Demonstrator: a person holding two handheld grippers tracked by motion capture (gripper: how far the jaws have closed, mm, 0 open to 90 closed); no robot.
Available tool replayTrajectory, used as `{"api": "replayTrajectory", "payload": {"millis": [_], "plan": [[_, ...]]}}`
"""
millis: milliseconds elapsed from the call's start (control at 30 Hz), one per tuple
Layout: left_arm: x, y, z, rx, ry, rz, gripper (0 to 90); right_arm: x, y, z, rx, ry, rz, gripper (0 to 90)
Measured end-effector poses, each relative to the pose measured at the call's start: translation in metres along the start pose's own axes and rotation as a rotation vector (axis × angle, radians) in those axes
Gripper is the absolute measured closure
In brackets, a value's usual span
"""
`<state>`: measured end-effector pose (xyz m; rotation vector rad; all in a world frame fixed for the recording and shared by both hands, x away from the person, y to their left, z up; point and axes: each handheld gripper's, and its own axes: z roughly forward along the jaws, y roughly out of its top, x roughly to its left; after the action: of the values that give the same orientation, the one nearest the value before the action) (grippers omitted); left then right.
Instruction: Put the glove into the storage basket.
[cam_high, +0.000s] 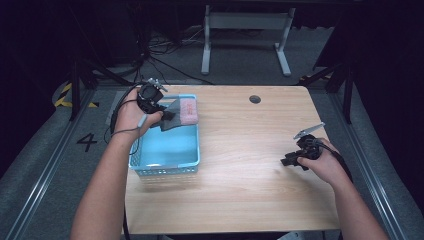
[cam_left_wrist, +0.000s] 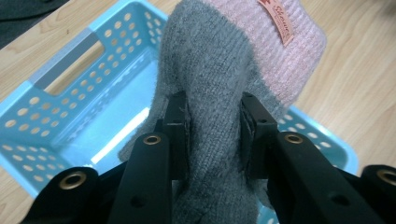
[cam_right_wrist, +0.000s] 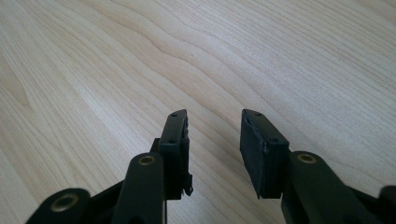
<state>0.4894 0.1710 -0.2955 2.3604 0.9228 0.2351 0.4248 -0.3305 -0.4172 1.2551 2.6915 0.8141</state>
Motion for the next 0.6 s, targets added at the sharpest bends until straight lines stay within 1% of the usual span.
{"api": "replayTrajectory", "payload": {"millis": [67, 167, 233, 267, 333, 533, 600], "plan": [[0.003, 0.0, 0.001, 0.006, 0.003, -0.005, 68.7, 0.0, 0.0, 0.0, 0.002, 0.0, -0.001, 62.9], [0.013, -0.001, 0.005, 0.008, 0.008, 0.001, 68.7, 0.0, -0.001, 0.001, 0.006, 0.0, 0.001, 62.9], [0.019, -0.001, 0.008, 0.005, 0.001, -0.002, 68.7, 0.0, -0.002, 0.002, 0.007, 0.001, 0.003, 62.8], [0.022, -0.001, 0.01, 0.014, 0.004, 0.0, 68.7, 0.0, -0.002, 0.002, 0.007, 0.002, 0.001, 62.9], [0.025, -0.001, 0.013, 0.019, 0.008, -0.001, 68.7, 0.001, -0.001, 0.003, 0.005, 0.001, -0.002, 62.8], [0.033, -0.001, 0.024, 0.03, 0.002, -0.012, 68.6, 0.001, 0.0, 0.003, 0.006, 0.005, -0.007, 62.7], [0.035, -0.001, 0.029, 0.042, 0.004, -0.001, 68.6, 0.001, 0.001, 0.003, 0.003, 0.006, -0.009, 62.8]]}}
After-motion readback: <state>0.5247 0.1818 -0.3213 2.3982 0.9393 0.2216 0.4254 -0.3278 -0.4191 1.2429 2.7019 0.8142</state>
